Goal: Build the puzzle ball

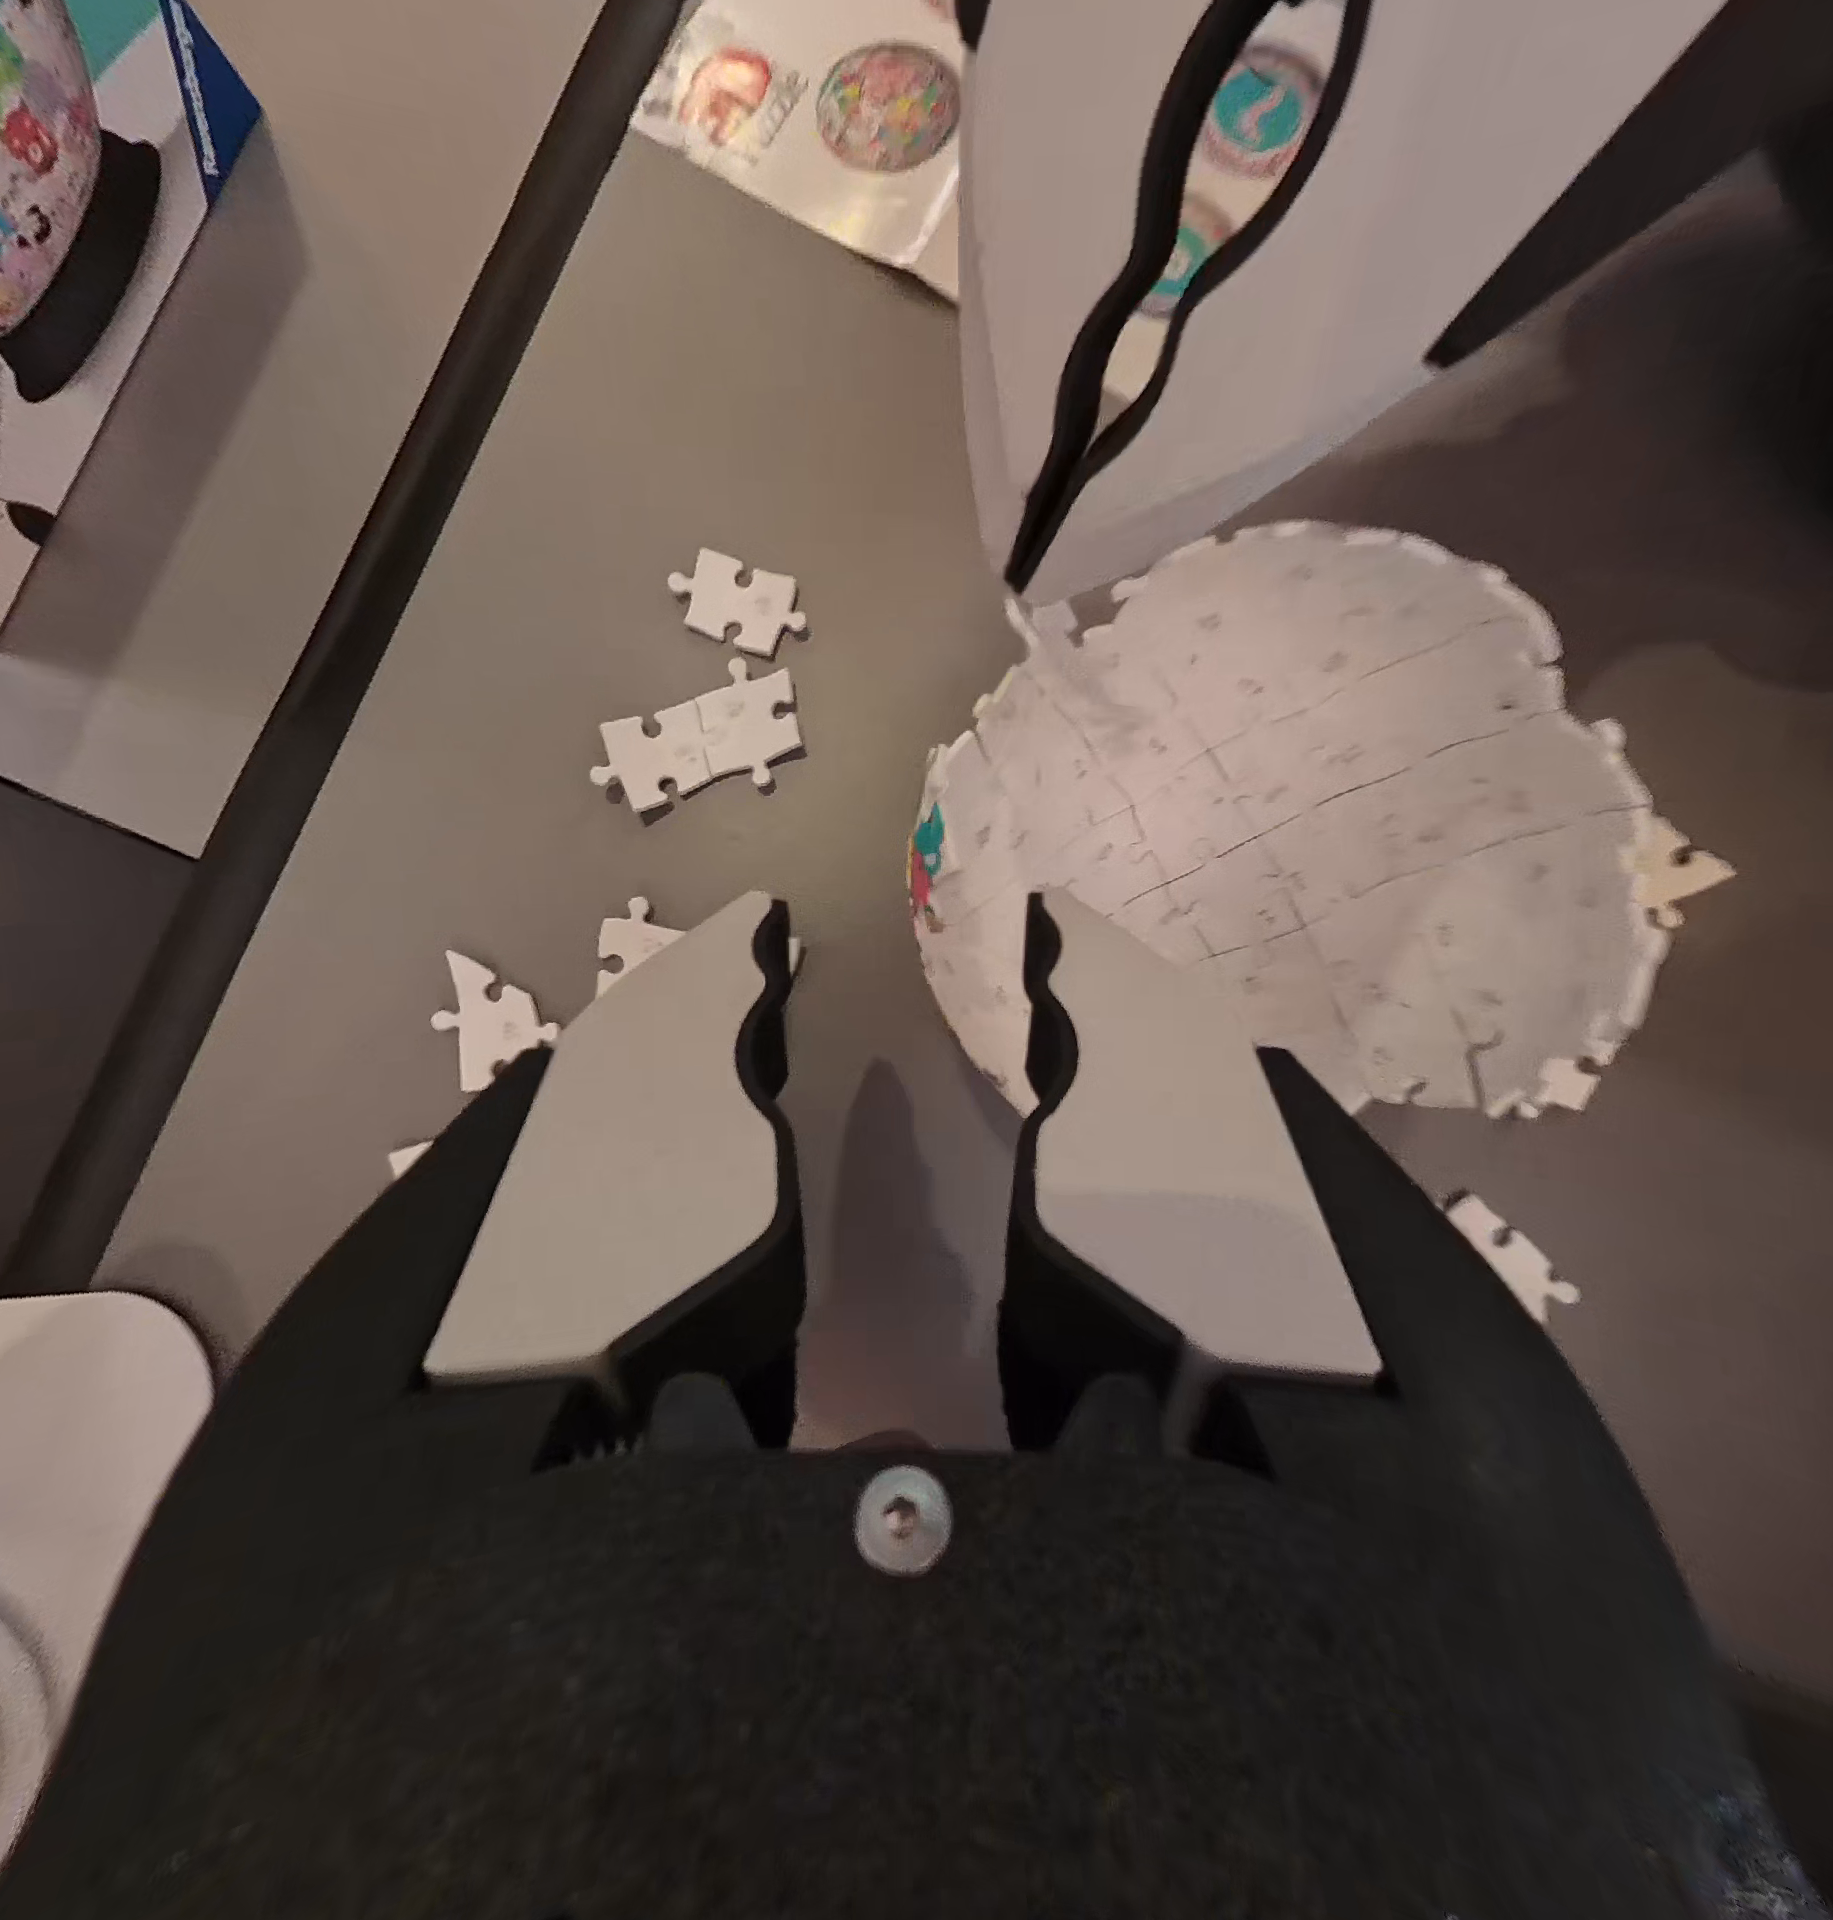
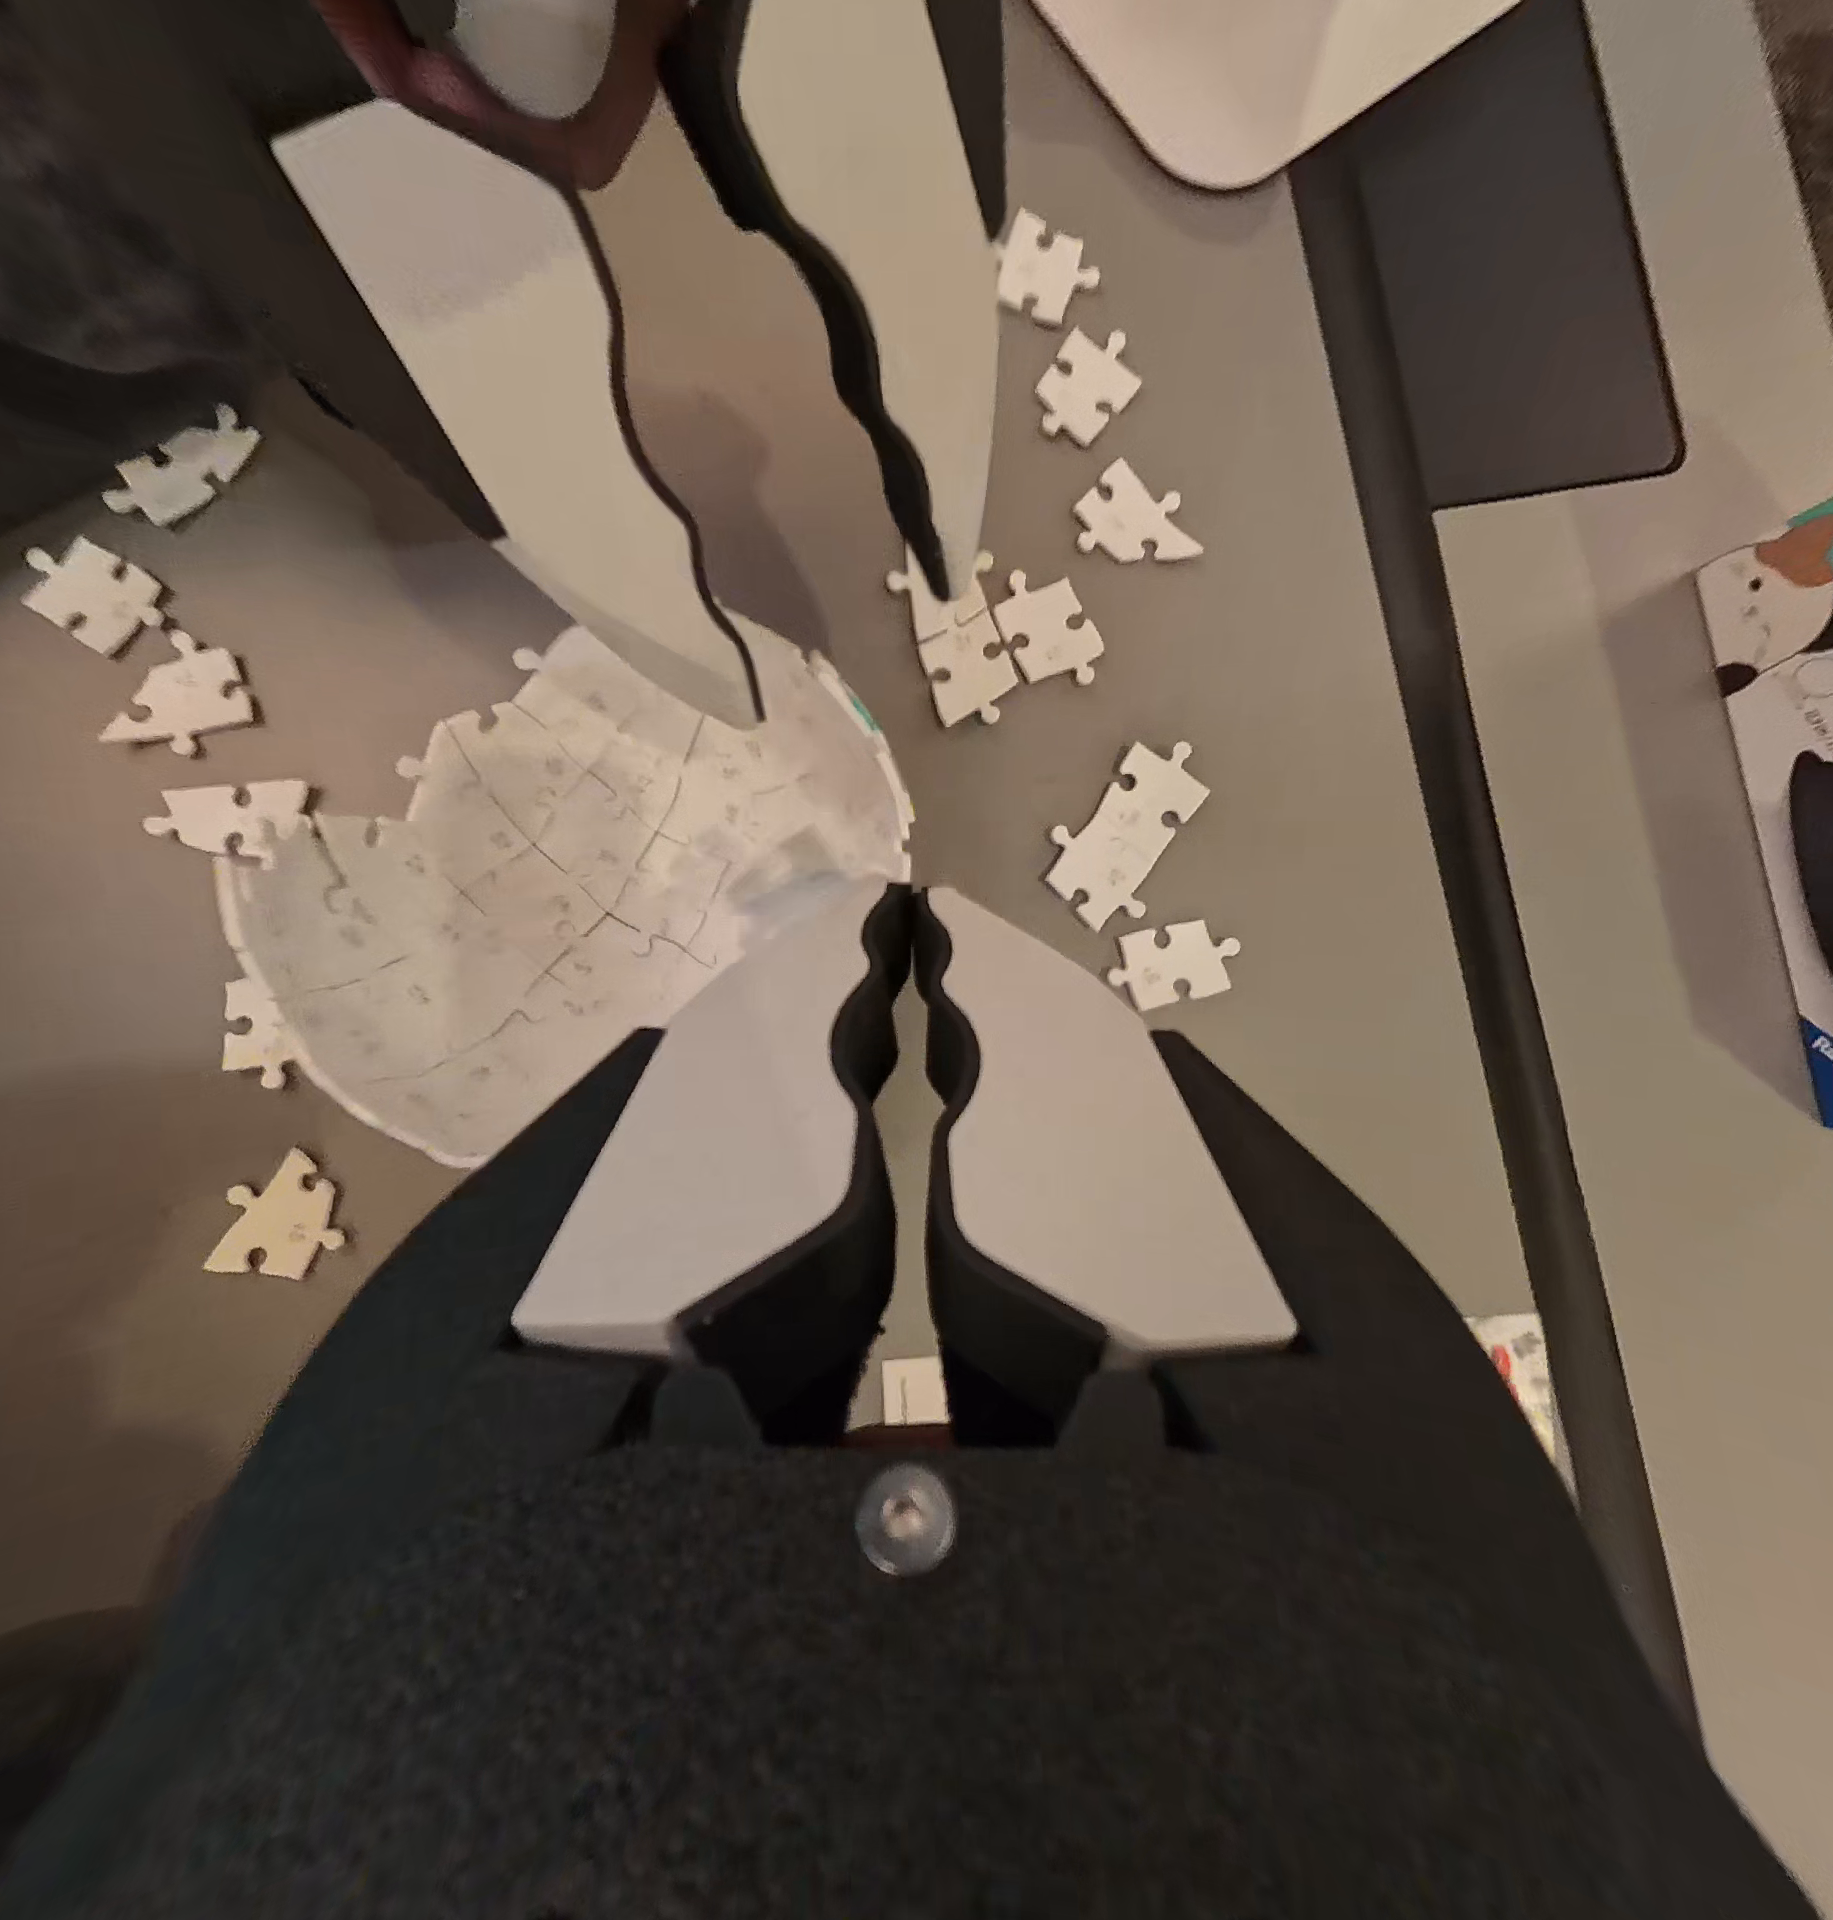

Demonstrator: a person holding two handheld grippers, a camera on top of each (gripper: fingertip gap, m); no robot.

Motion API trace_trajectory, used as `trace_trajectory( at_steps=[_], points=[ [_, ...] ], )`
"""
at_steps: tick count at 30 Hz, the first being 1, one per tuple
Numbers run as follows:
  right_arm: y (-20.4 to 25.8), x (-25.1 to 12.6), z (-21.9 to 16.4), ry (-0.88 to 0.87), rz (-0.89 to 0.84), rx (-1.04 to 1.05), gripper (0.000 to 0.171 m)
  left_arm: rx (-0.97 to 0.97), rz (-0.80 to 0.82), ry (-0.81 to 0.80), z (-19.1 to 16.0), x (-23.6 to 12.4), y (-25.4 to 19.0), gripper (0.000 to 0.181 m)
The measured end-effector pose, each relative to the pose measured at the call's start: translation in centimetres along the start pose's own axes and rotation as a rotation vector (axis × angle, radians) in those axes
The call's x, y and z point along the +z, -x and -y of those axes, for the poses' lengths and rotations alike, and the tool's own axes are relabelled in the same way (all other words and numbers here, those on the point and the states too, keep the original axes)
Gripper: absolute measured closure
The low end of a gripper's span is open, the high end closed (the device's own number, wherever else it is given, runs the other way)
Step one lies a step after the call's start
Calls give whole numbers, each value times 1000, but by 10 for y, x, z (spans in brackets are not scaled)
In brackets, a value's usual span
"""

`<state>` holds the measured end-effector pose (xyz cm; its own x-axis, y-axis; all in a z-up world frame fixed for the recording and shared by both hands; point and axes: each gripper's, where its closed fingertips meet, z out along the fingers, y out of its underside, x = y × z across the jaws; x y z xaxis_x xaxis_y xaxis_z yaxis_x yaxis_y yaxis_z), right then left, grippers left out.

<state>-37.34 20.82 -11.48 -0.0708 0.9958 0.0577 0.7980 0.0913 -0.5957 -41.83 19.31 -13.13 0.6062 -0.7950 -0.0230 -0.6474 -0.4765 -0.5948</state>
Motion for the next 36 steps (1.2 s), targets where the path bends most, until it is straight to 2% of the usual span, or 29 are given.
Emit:
trace_trajectory(
  at_steps=[9,16,20,23,30,32,36],
  points=[
    [-3,-2,1,-47,-9,-73,171,58,47,33,-1,4,2,137],
    [14,-53,34,-308,72,-70,171,12,-20,-103,10,-32,-5,138],
    [11,-79,36,-363,64,-46,157,-22,7,-157,1,-49,-2,140],
    [12,-90,41,-413,99,-22,154,-69,1,-180,-8,-56,-1,142],
    [14,-93,40,-420,105,-5,148,-51,-51,-231,11,-68,-20,144],
    [13,-95,36,-423,83,9,148,-52,-102,-208,14,-65,-36,147],
    [10,-103,22,-508,-8,59,152,-94,-126,16,2,-41,-58,147]
  ],
)
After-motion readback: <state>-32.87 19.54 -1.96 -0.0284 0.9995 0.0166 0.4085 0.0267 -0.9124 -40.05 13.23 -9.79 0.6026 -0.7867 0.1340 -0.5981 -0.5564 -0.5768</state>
